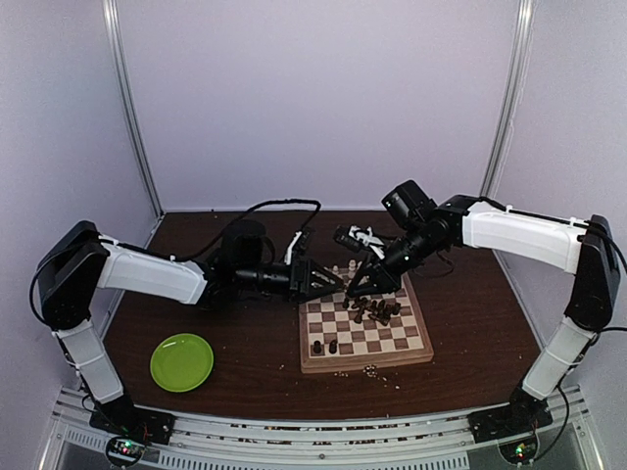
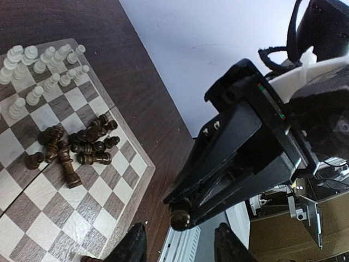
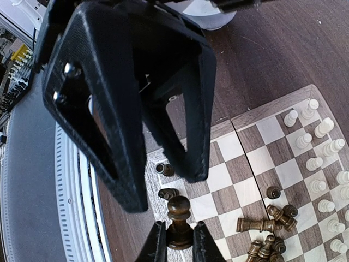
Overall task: Set up the chess pieces on the board
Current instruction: Pass from the right arm to the left, then place the pawn at h7.
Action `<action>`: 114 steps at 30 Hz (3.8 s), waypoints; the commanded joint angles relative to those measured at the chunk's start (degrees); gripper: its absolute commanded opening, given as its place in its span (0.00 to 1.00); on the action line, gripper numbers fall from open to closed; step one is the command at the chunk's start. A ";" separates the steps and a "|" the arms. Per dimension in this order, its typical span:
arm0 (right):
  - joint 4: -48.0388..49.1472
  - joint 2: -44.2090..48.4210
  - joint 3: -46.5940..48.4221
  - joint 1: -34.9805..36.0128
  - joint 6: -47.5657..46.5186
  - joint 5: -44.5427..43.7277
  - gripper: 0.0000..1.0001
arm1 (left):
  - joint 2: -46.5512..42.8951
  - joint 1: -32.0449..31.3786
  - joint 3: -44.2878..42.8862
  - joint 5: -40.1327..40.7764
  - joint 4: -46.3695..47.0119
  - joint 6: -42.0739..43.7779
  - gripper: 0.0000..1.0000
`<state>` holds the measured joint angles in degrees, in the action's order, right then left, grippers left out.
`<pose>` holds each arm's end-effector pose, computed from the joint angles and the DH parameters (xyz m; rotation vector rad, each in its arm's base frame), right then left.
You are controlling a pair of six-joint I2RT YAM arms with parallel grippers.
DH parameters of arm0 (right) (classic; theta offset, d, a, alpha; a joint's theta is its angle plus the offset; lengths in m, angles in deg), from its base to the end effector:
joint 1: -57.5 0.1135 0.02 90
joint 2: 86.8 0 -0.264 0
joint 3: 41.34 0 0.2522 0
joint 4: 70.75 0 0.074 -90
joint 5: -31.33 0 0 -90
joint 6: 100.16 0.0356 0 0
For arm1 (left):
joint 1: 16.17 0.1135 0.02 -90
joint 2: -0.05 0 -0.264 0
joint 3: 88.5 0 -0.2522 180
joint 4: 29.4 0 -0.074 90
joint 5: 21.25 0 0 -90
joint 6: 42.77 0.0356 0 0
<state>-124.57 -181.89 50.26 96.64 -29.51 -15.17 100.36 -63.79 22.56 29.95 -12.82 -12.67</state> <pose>0.2553 0.2393 0.2771 -1.4744 2.0354 1.1069 0.2403 -0.2964 0.2160 0.3537 2.2242 -1.8028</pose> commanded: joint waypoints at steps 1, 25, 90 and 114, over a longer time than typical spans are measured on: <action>0.24 -0.54 0.61 0.15 -0.67 0.61 0.08 | 2.06 -1.78 -4.11 -2.69 1.76 -0.76 0.42; -0.69 -0.35 -0.63 0.11 -2.16 1.76 0.09 | 4.35 -1.96 -1.29 0.66 11.31 -7.68 0.33; -3.72 12.35 -12.99 -13.76 -10.69 -2.99 0.43 | 12.83 -11.10 -32.20 32.39 -69.52 56.81 0.02; -5.07 11.28 -12.85 -13.73 -12.73 -3.66 0.42 | 15.70 -11.10 -32.72 32.44 -70.12 57.25 0.05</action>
<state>-128.87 -170.10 37.61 83.13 -41.58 -18.05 115.55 -74.78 -8.95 61.94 -83.59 43.94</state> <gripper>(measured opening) 0.421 0.071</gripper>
